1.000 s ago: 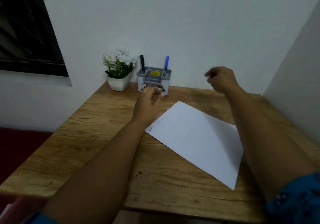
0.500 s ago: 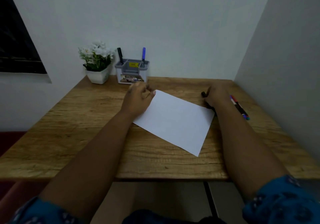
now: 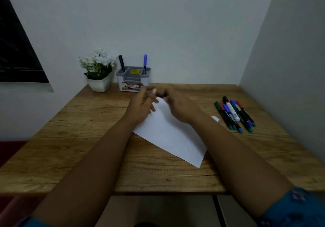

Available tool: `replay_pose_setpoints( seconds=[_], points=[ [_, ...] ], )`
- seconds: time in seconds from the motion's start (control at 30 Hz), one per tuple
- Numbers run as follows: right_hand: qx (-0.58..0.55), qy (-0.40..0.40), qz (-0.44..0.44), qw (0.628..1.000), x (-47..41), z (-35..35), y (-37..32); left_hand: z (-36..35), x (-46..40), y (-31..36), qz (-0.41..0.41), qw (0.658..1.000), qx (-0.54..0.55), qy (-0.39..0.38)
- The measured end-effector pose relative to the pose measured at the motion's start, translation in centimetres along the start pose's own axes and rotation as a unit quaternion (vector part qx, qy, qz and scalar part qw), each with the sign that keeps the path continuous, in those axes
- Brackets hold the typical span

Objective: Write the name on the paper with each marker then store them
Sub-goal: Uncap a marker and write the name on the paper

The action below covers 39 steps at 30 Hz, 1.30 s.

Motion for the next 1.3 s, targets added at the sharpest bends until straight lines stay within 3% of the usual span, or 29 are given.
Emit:
replay_pose_setpoints(
  seconds=[0.2,0.4,0.5,0.63,0.7,0.77,0.83,0.9,1.03,1.13,1.3],
  points=[
    [0.149,0.007,0.070,0.986,-0.4,-2.5,-0.9,1.1,0.0,-1.5,0.074,0.997,-0.012,-0.026],
    [0.102,-0.005,0.040,0.994,-0.8,-2.4,-0.5,1.8,-0.1,-1.5,0.090,0.996,-0.008,-0.028],
    [-0.006,-0.059,0.011,0.998,-0.7,-2.7,0.4,3.0,-0.4,-2.3,0.163,0.982,0.066,0.075],
    [-0.224,-0.031,-0.088,0.970,-0.8,-1.4,2.2,6.3,-0.6,-3.7,0.273,0.901,0.226,0.251],
    [-0.394,-0.037,-0.147,0.906,-1.3,-1.0,2.6,7.3,-0.3,-3.9,0.274,0.874,0.288,0.278],
    [-0.496,-0.071,-0.172,0.848,-1.8,-0.9,2.5,7.7,0.1,-4.0,0.273,0.868,0.311,0.274],
    [-0.487,-0.083,-0.171,0.853,-2.6,-1.0,2.3,7.7,0.1,-4.1,0.264,0.874,0.312,0.262],
    [-0.443,-0.066,-0.169,0.878,-3.4,-1.5,2.0,7.7,0.1,-4.2,0.262,0.892,0.266,0.254],
    [-0.401,-0.070,-0.191,0.893,-4.6,-3.1,0.5,7.6,-0.2,-4.5,0.232,0.953,-0.034,0.191],
    [-0.376,-0.087,-0.174,0.906,-4.8,-4.2,-0.1,6.9,-0.5,-4.9,0.245,0.958,-0.104,0.101],
    [-0.389,-0.093,-0.214,0.891,-4.7,-6.2,1.8,5.7,-0.7,-5.7,0.163,0.963,-0.207,-0.059]
  ],
)
Point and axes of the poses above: each hand's wrist, its own x-axis away from the middle knuckle, its own z-axis out of the back of the hand, y = z × x, the point moved 4 cm from there along -x, towards the middle knuckle, and after that the axes turned 5 degrees about -z, right-handed, at the moved point
